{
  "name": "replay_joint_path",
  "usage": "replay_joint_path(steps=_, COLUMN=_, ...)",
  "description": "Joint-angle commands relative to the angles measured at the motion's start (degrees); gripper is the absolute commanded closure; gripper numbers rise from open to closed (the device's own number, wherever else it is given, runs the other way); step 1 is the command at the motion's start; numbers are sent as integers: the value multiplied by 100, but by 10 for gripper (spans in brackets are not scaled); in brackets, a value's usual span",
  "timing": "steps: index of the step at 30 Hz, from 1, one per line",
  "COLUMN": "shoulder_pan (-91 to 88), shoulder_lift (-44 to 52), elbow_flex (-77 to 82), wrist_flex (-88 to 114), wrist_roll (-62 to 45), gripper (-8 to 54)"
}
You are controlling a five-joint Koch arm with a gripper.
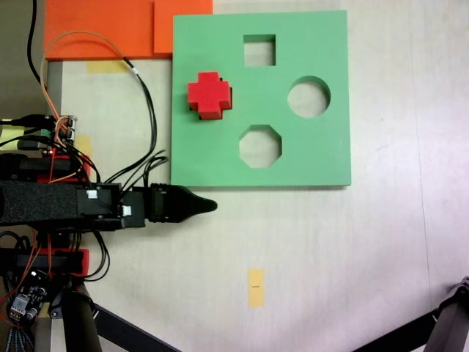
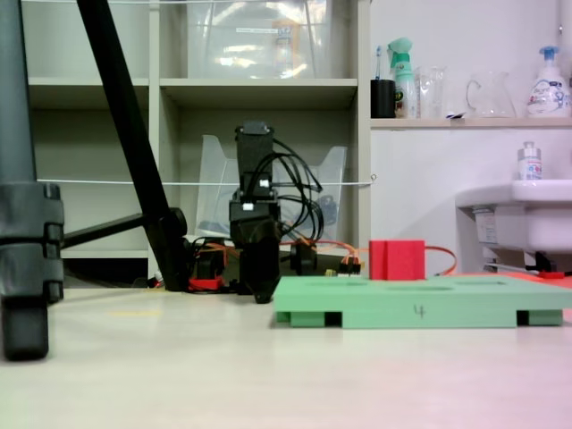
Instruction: Put the cross columnar block into the corresponding hole
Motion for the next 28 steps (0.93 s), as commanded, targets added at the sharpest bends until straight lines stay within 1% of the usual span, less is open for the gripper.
replay_joint_path(steps=1, shoulder_pan=-70, shoulder_lift=396, elbow_flex=439, wrist_flex=123, wrist_roll=79, gripper=20)
replay_joint_path(steps=2, shoulder_pan=-70, shoulder_lift=396, elbow_flex=448, wrist_flex=123, wrist_roll=79, gripper=42)
replay_joint_path(steps=5, shoulder_pan=0, shoulder_lift=387, elbow_flex=475, wrist_flex=-18, wrist_roll=70, gripper=61)
replay_joint_path(steps=6, shoulder_pan=114, shoulder_lift=387, elbow_flex=536, wrist_flex=-202, wrist_roll=62, gripper=80)
replay_joint_path(steps=7, shoulder_pan=264, shoulder_lift=387, elbow_flex=606, wrist_flex=-299, wrist_roll=88, gripper=123)
replay_joint_path(steps=8, shoulder_pan=264, shoulder_lift=387, elbow_flex=668, wrist_flex=-378, wrist_roll=88, gripper=132)
replay_joint_path(steps=12, shoulder_pan=246, shoulder_lift=387, elbow_flex=668, wrist_flex=-396, wrist_roll=88, gripper=117)
replay_joint_path(steps=28, shoulder_pan=246, shoulder_lift=387, elbow_flex=668, wrist_flex=-396, wrist_roll=88, gripper=117)
